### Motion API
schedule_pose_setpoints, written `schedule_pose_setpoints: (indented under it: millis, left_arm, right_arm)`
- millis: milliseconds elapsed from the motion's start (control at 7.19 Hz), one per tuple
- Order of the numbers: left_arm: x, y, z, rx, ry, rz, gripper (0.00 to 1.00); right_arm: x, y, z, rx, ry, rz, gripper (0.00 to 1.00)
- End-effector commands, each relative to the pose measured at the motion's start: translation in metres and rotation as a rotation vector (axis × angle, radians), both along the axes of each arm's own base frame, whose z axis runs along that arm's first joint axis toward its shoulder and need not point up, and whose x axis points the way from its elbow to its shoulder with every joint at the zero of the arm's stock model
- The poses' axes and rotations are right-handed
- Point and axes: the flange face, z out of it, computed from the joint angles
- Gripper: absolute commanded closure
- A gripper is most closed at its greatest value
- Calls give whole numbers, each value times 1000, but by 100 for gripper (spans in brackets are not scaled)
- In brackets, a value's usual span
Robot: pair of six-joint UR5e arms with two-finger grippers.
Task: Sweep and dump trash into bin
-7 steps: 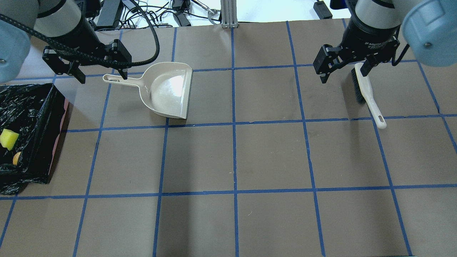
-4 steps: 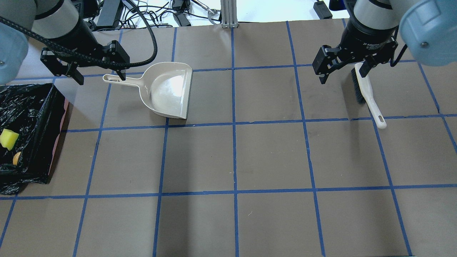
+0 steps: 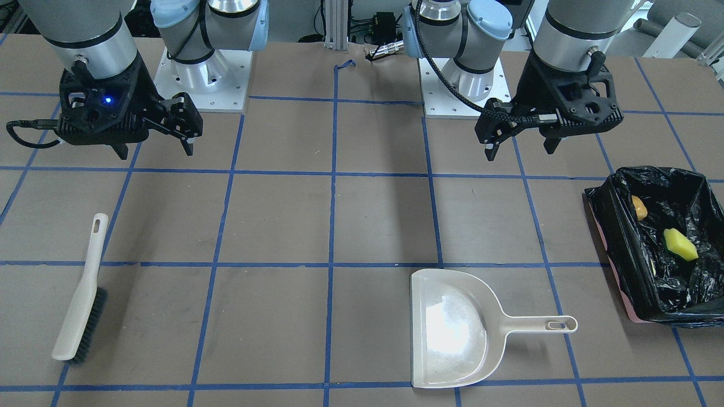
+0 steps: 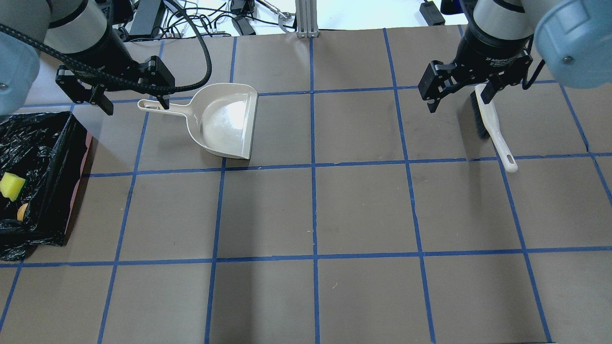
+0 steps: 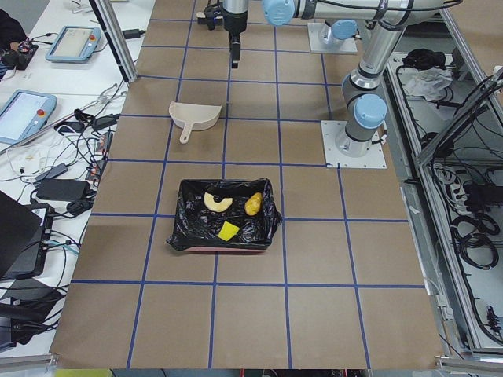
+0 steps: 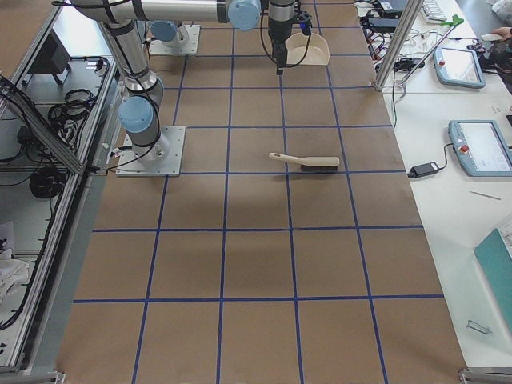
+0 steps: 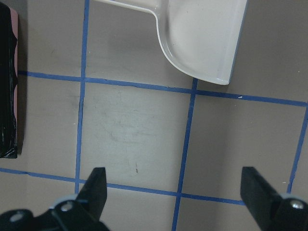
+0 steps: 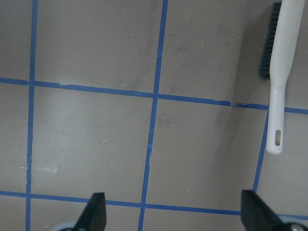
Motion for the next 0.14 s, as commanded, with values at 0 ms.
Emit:
schedule_pose_setpoints:
  millis: [0]
  left_arm:
    - [-1, 0, -1, 2, -2, -2, 0]
  right_arm:
    - [0, 0, 0, 0, 0, 0, 0]
